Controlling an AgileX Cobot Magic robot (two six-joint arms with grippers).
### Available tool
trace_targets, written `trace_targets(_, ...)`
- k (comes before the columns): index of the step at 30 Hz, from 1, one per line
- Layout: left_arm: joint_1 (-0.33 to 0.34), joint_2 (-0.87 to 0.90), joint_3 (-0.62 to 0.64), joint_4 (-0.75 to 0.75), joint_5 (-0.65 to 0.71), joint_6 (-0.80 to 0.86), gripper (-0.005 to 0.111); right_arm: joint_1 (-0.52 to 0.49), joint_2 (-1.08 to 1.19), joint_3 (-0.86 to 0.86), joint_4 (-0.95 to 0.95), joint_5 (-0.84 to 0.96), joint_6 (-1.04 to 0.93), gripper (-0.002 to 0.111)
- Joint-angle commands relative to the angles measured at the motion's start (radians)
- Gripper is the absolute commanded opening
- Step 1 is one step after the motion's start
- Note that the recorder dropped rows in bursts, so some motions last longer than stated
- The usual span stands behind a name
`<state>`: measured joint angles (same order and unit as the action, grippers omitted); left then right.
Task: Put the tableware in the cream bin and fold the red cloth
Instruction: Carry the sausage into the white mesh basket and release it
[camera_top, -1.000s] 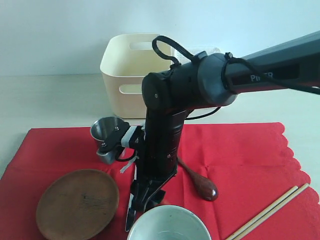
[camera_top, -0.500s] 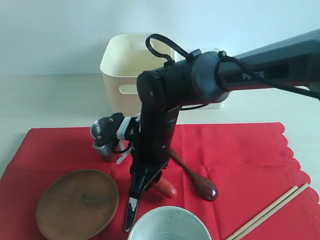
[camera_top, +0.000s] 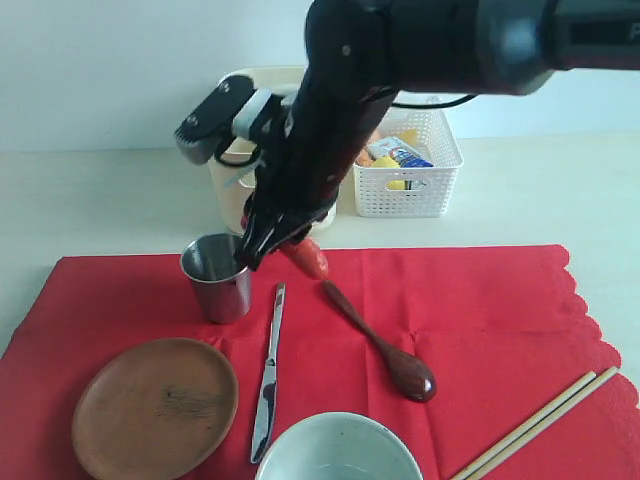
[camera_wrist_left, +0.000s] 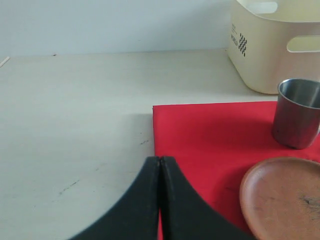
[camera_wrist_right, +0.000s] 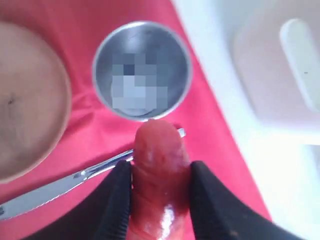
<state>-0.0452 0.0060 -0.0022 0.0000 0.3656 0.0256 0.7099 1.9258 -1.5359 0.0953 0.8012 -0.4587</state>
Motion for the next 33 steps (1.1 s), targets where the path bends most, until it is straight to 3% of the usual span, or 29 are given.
trace_targets(1, 0.0, -0.006, 0.002, -0.01, -0.008, 0.0, 0.0, -0.097, -0.039, -0.007, 0.034, -0.132, 0.019, 0.0)
trace_targets(16, 0.0, -0.006, 0.002, -0.01, -0.008, 0.0, 0.0, -0.373, 0.036, -0.007, 0.09, -0.601, 0.017, 0.0)
trace_targets(25, 0.0, -0.006, 0.002, -0.01, -0.008, 0.0, 0.0, -0.454, 0.19, -0.014, 0.087, -1.002, 0.008, 0.0)
trace_targets(33, 0.0, -0.006, 0.002, -0.01, -0.008, 0.0, 0.0, -0.471, 0.36, -0.22, 0.079, -0.94, 0.008, 0.0)
